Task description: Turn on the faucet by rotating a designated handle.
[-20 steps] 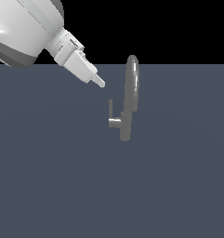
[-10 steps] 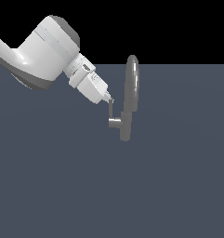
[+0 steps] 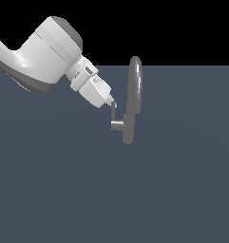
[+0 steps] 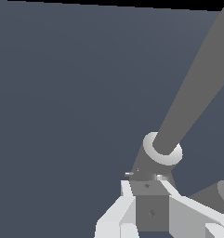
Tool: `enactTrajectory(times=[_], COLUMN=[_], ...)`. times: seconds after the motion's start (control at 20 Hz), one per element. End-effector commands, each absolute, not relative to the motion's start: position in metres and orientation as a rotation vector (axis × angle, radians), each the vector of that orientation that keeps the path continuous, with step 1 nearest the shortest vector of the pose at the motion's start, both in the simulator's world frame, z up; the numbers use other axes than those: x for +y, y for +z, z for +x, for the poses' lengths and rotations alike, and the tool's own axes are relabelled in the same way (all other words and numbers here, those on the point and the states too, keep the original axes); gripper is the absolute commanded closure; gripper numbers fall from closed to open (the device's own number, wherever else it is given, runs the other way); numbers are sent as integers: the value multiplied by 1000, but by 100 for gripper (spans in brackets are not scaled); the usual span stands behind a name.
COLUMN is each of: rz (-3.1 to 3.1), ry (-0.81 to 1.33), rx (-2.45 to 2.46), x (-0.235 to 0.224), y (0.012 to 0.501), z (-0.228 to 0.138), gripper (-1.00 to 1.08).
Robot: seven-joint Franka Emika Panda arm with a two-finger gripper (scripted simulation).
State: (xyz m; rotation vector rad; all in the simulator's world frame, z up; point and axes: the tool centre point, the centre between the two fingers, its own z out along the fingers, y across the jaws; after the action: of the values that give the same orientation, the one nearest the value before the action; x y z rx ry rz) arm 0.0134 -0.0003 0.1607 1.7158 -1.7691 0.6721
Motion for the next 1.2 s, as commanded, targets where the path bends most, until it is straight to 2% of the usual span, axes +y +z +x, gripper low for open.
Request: enactTrajectory(times=[0.0, 0.55, 0.65, 1.15], rz=[1717, 1717, 1722, 1718], ry=[672, 672, 683, 676], rx=[-1769, -1769, -1769, -1769], x=[1, 3, 3, 5], y=[162, 170, 171, 155], z=[6, -27, -20, -55], gripper=[108, 108, 108, 108])
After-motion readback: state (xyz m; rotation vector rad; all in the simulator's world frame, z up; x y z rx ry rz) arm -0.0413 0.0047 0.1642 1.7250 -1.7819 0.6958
